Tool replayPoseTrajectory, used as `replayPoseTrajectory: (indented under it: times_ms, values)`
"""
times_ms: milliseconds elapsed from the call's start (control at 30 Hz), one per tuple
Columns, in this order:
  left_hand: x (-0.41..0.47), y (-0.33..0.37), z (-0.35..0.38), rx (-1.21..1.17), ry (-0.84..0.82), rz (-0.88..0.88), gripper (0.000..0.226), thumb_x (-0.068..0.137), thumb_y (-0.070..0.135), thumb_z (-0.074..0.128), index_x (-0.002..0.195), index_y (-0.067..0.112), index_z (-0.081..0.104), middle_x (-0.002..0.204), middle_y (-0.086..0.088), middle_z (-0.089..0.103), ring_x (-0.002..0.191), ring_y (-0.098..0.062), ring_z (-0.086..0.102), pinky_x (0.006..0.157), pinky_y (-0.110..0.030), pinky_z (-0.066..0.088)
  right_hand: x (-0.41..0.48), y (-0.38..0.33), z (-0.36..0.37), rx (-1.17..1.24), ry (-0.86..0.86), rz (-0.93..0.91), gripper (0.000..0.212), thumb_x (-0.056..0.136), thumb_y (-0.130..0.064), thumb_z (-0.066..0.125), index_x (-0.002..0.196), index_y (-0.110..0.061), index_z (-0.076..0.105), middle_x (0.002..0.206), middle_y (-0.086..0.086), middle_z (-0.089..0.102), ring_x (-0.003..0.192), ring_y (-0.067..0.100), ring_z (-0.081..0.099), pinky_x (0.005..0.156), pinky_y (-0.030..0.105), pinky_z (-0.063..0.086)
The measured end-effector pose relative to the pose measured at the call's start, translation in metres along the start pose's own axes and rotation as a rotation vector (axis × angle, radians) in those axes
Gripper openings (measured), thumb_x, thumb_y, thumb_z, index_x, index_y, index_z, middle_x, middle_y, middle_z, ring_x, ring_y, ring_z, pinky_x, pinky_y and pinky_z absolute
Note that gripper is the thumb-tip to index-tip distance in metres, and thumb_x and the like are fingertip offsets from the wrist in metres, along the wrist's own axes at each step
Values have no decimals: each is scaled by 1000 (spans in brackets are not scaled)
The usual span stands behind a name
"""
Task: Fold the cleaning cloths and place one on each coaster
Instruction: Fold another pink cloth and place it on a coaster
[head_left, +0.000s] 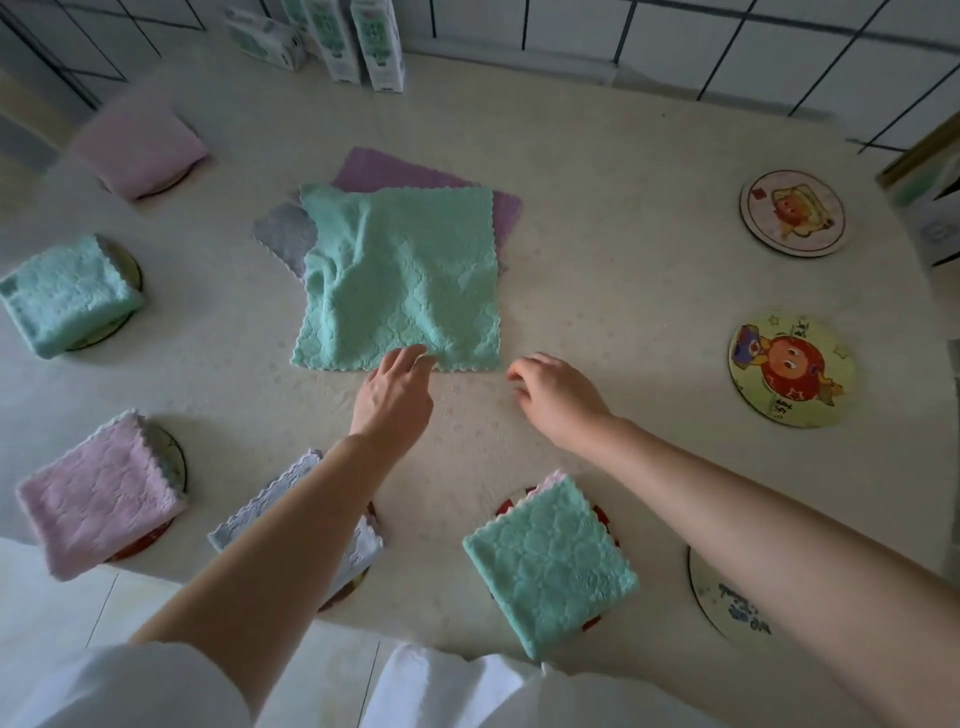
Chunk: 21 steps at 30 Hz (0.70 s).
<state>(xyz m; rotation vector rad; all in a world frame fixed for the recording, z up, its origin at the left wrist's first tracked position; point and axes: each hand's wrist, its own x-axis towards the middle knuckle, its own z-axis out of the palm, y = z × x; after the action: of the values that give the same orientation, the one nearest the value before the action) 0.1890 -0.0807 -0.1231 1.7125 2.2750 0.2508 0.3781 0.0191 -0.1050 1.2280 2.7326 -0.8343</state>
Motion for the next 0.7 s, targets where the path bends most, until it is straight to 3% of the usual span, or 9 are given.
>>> replayPoseTrajectory:
  times_ms: [133, 267, 467, 533, 600, 700]
  values:
    - [12, -10, 5, 26, -26, 111, 54, 78, -5, 58, 130, 12, 54, 137, -5, 52, 129, -25, 44, 104, -41, 42, 37, -10, 19, -223, -87, -112, 17, 82, 3, 57, 96, -7, 53, 101, 8, 51, 92, 29, 53, 65, 39, 51]
    - [15, -17, 9, 11, -8, 135, 49, 76, -4, 62, 123, 11, 59, 132, -4, 56, 124, -26, 49, 98, -42, 47, 55, -18, 21, -355, -127, -147, 31, 72, 13, 58, 86, -9, 41, 97, 11, 44, 88, 30, 48, 54, 36, 36]
    - [21, -24, 9, -20, 22, 171, 43, 73, 1, 69, 114, 13, 63, 121, -3, 61, 112, -26, 56, 90, -40, 52, 71, -24, 15, -471, -112, -202, 43, 69, 16, 58, 104, -7, 49, 107, 9, 49, 99, 30, 52, 56, 34, 36]
    - [25, -26, 8, -21, 35, 190, 43, 73, 4, 71, 114, 15, 62, 116, -2, 62, 107, -25, 58, 89, -40, 52, 72, -24, 15, -438, -59, -211, 44, 68, 15, 60, 102, -8, 47, 100, 7, 51, 88, 28, 54, 52, 34, 39]
    - [29, -28, 7, -20, 56, 199, 46, 74, 9, 72, 118, 18, 60, 110, -1, 62, 101, -24, 59, 86, -39, 52, 72, -27, 10, -395, 48, -222, 39, 68, 10, 66, 91, -12, 43, 80, 1, 49, 64, 21, 46, 41, 30, 39]
    - [39, -30, 4, -43, 115, 142, 26, 88, 23, 63, 113, 16, 62, 101, 0, 62, 92, -21, 58, 78, -36, 52, 71, -30, -4, -241, 163, -263, 20, 87, -6, 58, 85, -14, 39, 62, -2, 42, 48, 21, 38, 38, 30, 38]
